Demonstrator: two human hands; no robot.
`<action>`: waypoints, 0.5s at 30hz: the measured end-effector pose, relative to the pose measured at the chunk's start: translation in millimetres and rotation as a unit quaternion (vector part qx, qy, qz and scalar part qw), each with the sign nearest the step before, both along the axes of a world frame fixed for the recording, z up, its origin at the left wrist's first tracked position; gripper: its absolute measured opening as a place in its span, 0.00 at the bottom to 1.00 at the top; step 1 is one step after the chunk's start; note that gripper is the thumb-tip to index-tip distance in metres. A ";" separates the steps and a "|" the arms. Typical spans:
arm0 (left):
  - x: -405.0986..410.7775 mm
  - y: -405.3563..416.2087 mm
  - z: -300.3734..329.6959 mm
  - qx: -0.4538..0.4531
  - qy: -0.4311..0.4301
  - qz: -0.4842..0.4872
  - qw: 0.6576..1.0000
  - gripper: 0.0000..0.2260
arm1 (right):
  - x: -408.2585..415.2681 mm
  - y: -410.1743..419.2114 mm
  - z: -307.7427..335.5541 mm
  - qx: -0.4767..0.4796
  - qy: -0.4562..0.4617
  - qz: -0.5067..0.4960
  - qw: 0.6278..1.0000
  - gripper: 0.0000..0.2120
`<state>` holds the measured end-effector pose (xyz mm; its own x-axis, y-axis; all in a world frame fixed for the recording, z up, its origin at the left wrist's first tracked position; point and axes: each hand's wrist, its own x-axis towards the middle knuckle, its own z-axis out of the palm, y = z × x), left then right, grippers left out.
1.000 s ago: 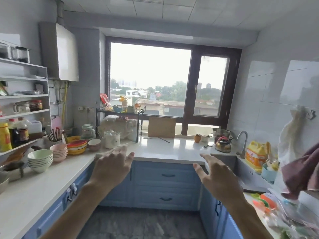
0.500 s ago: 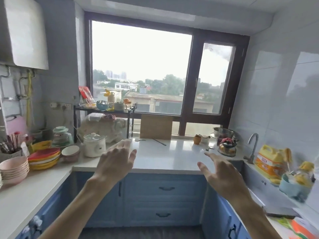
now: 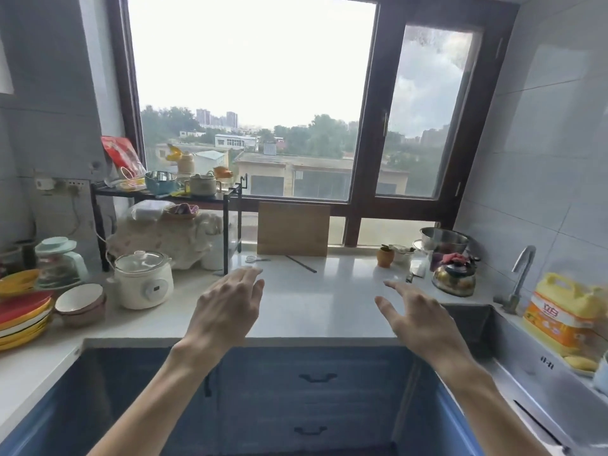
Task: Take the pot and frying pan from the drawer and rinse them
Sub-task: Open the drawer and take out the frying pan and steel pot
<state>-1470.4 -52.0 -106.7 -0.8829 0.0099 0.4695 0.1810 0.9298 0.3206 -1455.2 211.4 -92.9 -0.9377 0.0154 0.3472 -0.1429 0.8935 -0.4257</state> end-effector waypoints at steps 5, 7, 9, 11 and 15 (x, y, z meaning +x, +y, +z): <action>-104.7 31.3 -19.8 0.004 -0.029 0.020 0.999 0.16 | -127.9 35.8 -12.1 0.000 -0.001 0.036 0.999 0.23; -152.4 45.7 -31.9 0.006 -0.058 0.036 0.998 0.15 | -179.8 49.5 -27.0 -0.006 -0.013 0.052 0.999 0.22; -190.3 59.2 -51.0 0.013 -0.085 0.049 0.995 0.15 | -221.5 57.3 -51.8 -0.018 -0.044 0.075 0.996 0.21; -217.7 71.1 -78.1 0.011 -0.125 0.050 0.991 0.15 | -255.2 60.6 -81.4 -0.037 -0.090 0.108 0.989 0.20; -262.2 84.8 -152.0 0.023 -0.221 0.030 0.975 0.15 | -300.4 61.8 -150.8 -0.129 -0.240 0.166 0.948 0.15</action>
